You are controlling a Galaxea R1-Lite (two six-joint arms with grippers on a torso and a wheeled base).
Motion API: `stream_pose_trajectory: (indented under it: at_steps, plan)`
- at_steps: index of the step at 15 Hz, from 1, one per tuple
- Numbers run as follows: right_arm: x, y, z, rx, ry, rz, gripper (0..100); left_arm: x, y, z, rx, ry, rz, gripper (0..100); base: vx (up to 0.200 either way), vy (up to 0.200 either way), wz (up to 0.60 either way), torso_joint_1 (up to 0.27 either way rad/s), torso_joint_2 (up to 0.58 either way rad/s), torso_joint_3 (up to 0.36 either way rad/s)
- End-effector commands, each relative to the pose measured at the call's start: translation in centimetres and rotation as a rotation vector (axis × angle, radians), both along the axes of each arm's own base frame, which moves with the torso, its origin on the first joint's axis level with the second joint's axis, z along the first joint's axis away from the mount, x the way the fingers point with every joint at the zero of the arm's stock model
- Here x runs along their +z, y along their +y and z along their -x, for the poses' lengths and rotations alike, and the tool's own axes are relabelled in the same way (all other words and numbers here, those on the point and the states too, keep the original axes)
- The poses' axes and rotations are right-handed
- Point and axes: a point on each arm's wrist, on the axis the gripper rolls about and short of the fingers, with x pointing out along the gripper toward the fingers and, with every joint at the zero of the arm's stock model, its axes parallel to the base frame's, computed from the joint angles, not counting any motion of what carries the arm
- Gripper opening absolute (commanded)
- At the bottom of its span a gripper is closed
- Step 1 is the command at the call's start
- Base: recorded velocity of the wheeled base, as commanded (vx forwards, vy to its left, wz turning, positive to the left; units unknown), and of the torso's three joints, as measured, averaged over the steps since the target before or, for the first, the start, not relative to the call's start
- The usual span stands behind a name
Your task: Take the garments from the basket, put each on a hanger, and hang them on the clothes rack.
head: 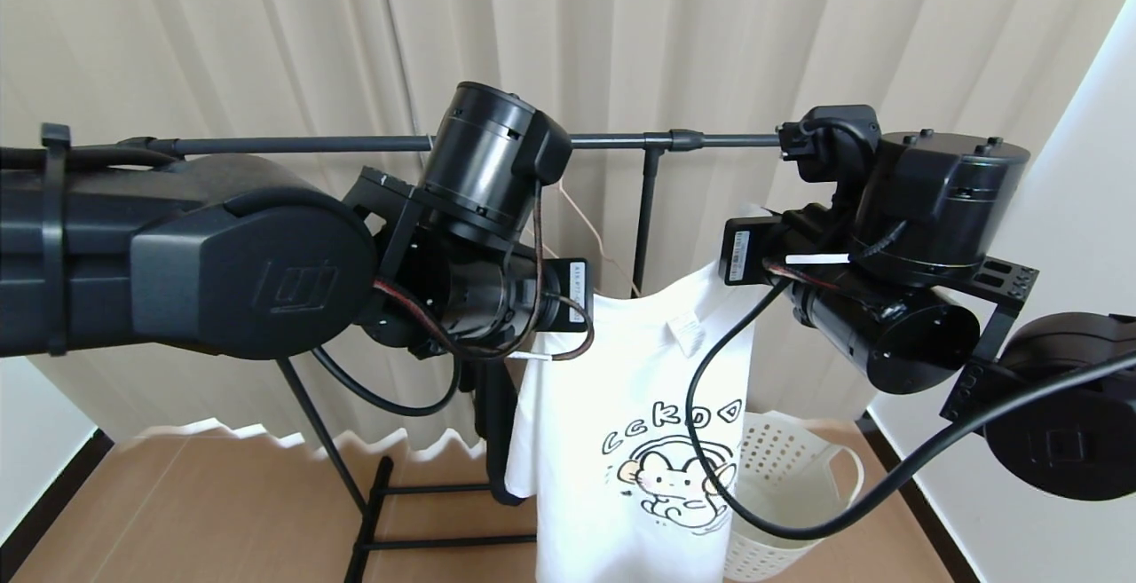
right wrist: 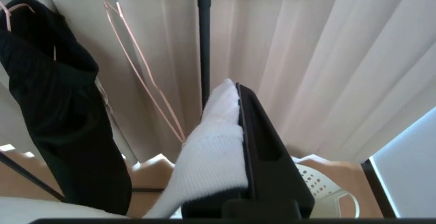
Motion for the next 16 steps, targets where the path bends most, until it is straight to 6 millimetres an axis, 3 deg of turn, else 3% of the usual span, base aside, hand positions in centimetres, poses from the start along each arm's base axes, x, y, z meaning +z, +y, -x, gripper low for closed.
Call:
stream_pose_trajectory:
  at_steps: [1,9,10,16]
  plan:
    - [0.0,-0.2,-0.1,-0.007,0.0,0.0,0,0.0,-0.1,-0.1,0.001,-0.001,0.001,0,0.0,0.0,0.0,0.0,0.0,0.0]
    - [0.1,-1.1,-0.8,-0.038,-0.003,0.008,0,-0.2,-0.1,-0.1,-0.008,0.001,-0.007,0,0.0,0.0,0.0,0.0,0.0,0.0]
    - [0.1,-1.2,-0.7,-0.038,-0.005,0.007,0,-0.2,-0.1,0.0,-0.01,0.001,-0.01,100,0.0,0.0,0.0,0.0,0.0,0.0]
    - [0.1,-1.3,-1.0,-0.035,-0.004,0.006,0,-0.5,0.4,0.7,-0.028,0.016,-0.025,100,0.0,0.0,0.0,0.0,0.0,0.0]
